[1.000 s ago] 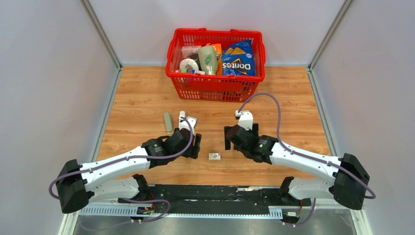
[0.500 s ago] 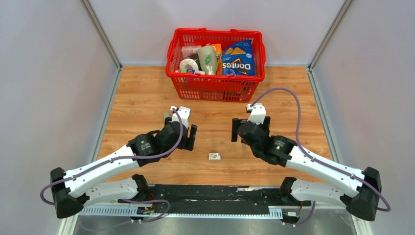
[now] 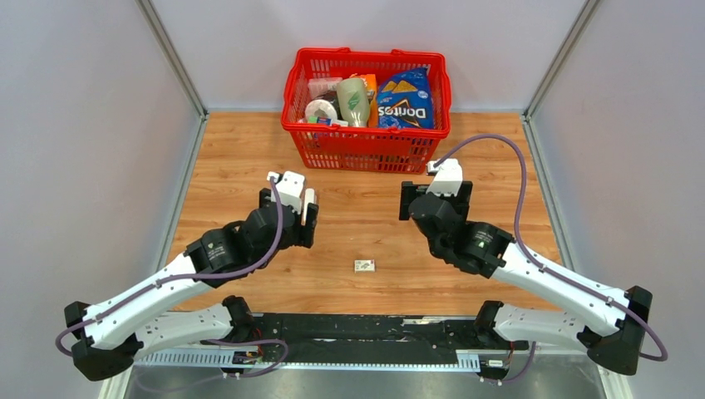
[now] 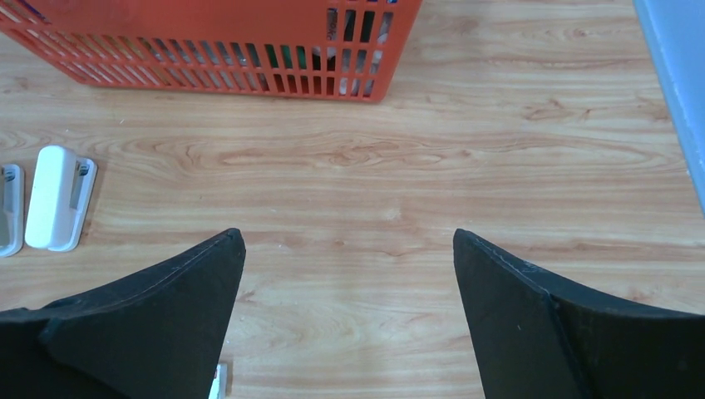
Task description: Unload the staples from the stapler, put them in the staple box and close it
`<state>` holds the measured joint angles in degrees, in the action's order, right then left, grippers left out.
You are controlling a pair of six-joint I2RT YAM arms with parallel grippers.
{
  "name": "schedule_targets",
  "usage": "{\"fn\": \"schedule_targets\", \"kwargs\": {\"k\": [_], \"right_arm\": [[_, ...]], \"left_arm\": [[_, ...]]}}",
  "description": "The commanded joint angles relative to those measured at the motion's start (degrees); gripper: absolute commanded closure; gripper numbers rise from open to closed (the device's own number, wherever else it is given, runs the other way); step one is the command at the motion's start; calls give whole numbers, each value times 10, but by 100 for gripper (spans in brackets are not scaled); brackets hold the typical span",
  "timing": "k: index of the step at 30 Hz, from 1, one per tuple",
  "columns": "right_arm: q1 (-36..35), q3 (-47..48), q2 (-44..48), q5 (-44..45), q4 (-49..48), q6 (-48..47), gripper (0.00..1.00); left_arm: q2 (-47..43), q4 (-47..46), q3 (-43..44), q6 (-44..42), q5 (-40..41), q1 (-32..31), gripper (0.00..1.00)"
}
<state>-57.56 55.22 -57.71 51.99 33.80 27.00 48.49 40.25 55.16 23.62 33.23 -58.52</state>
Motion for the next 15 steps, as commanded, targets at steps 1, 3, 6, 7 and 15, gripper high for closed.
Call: {"fn": "schedule_targets", "kwargs": {"k": [1,3,6,7,15], "right_arm": [[3,47,-16,57,-17,-22,0],[3,60,-21,67,-13,-22,0],[3,73,-21,74,-12,-27,0],[3,74,-20,74,-13,-27,0],[2,64,-5,58,-59,-85,0]], "left_arm": [[-22,20,27,-30,29,-3,19],[-30,21,31,-38,36,-2,19],[-36,20,40,-55,46,-3,19],[-38,19,43,-62,46,-2,19],[-40,15,55,-87,55,-2,19]]}}
